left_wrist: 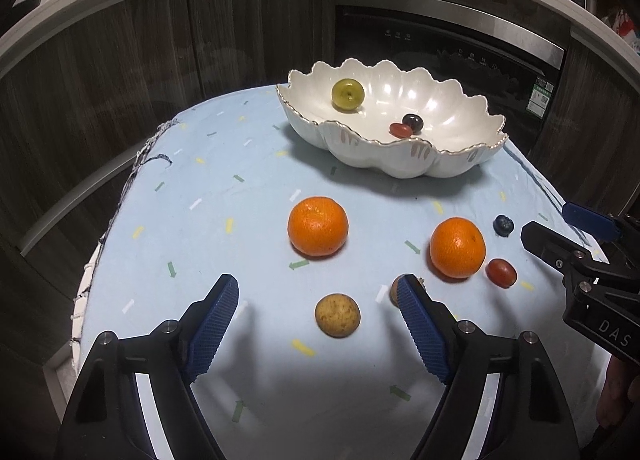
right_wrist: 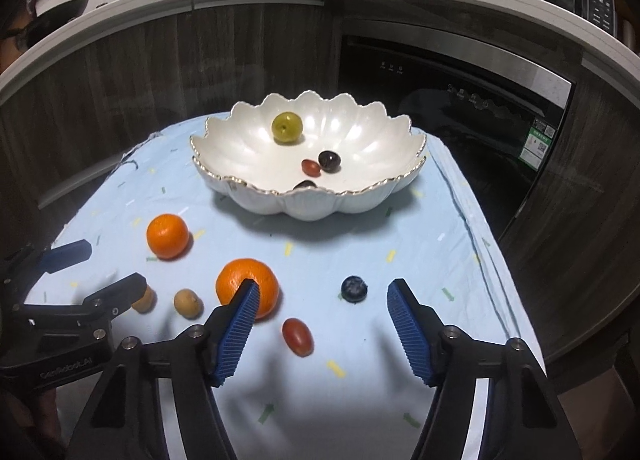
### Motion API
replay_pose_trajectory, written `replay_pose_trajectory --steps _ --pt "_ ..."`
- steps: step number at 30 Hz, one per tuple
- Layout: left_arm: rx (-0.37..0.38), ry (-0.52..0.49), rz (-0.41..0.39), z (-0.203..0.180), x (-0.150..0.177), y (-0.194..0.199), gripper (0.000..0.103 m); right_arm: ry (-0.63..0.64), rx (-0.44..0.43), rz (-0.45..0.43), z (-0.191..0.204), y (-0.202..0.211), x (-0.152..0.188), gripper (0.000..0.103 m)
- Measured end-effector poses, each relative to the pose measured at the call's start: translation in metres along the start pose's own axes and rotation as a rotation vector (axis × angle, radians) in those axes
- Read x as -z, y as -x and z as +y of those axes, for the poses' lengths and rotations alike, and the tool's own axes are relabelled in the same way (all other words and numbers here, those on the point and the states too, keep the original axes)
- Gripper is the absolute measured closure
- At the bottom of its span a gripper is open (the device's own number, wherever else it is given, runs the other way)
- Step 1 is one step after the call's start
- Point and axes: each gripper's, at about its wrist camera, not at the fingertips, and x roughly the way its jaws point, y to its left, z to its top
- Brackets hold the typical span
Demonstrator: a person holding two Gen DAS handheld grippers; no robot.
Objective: Organize fruits
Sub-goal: 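Withdraw both tools from the bowl toward the fruits on the cloth, then grasp the red date with the right tool while the left tool grasps the brown longan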
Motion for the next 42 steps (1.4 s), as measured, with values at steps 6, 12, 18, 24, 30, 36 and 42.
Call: replay_pose_trajectory --steps 6,12,18,24,30,36,42 --pt "-0.001 -0.005 0.013 -0.003 0.009 -0.007 0.029 0.001 -0.004 0.024 -0.001 -0.008 0.008 0.045" --pt "0.003 -0.008 0.029 -0.005 0.014 -0.015 0.038 0.012 -0.019 0.044 0.001 -0.016 0.016 0.049" --pt "-0.009 -0.007 0.026 -0.005 0.016 -0.018 0.049 0.013 -0.033 0.066 0.001 -0.025 0.023 0.053" --pt "0.003 -0.012 0.049 -0.007 0.017 -0.026 0.057 0.01 -0.056 0.086 0.001 -0.031 0.026 0.061" --pt "0.011 -0.007 0.051 -0.006 0.018 -0.029 0.06 0.013 -0.068 0.104 0.003 -0.037 0.027 0.064" --pt "0.014 -0.006 0.04 -0.006 0.02 -0.029 0.064 0.008 -0.087 0.124 0.004 -0.044 0.03 0.071" --pt "0.025 -0.03 0.032 -0.011 0.02 -0.028 0.076 0.004 -0.112 0.123 0.004 -0.044 0.03 0.082"
